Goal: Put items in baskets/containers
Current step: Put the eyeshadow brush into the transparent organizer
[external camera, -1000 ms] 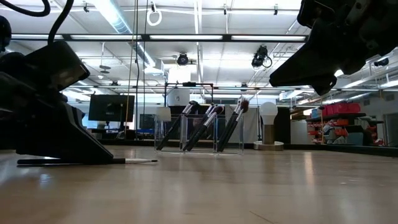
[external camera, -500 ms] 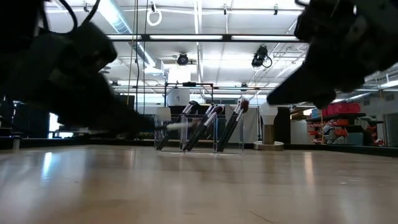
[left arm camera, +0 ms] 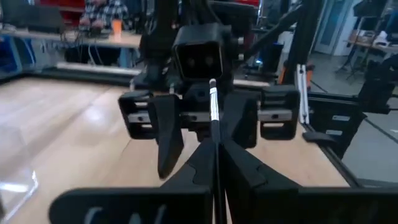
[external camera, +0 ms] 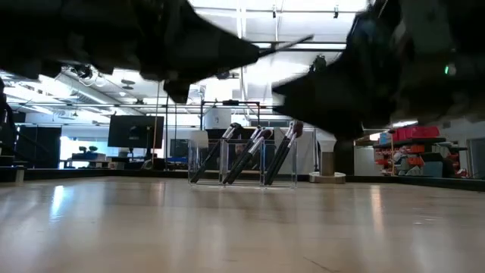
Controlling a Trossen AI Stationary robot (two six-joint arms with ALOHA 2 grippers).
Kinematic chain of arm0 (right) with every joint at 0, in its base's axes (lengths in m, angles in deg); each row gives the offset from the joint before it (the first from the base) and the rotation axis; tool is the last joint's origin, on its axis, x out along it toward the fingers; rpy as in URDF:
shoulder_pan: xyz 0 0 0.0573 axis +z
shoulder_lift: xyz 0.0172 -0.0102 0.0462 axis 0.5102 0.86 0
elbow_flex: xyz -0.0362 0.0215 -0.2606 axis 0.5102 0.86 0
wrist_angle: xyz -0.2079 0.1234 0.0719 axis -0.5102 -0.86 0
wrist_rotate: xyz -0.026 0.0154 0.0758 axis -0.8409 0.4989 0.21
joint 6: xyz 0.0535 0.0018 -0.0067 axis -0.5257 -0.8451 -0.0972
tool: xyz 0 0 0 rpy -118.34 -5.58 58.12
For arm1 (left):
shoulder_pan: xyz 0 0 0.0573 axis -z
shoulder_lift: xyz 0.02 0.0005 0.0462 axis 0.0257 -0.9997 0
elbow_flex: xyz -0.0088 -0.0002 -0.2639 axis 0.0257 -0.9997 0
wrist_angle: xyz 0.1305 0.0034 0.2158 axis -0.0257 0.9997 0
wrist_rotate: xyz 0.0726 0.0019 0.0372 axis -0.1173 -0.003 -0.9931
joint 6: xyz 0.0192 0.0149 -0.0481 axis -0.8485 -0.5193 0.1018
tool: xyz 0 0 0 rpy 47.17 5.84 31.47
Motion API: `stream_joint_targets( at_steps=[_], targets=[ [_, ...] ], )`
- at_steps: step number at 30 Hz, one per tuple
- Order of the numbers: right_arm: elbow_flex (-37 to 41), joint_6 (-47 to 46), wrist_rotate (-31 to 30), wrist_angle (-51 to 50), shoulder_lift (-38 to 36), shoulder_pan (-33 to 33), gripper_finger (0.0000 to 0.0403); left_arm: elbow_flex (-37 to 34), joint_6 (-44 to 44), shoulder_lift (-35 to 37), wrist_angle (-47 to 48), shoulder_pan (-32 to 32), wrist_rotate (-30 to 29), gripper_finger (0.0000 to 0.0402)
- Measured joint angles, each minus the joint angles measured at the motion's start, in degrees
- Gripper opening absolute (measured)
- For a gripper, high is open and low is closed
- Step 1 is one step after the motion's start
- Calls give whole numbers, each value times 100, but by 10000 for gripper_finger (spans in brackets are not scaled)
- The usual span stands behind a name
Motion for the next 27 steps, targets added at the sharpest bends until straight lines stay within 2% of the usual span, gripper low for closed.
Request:
stream_joint_targets(
  at_steps=[3, 6, 9, 21, 27],
  targets=[
    [-96, 813, 125, 599, -6, 137, 191, 125, -210, 2, 37, 63, -12, 20],
    [-130, 1333, 118, 742, -118, 315, 193, 166, -283, 2, 54, 112, -20, 19],
    [-155, 1431, -252, 737, -236, 453, 184, 166, -283, 4, 58, 123, -26, 19],
    [-474, 1636, -365, 510, -242, 528, 114, 166, -281, 11, 53, 125, -26, 23],
    [-491, 1524, -388, 284, -244, 527, 52, 166, -281, 11, 64, 127, -2, 24]
  ],
)
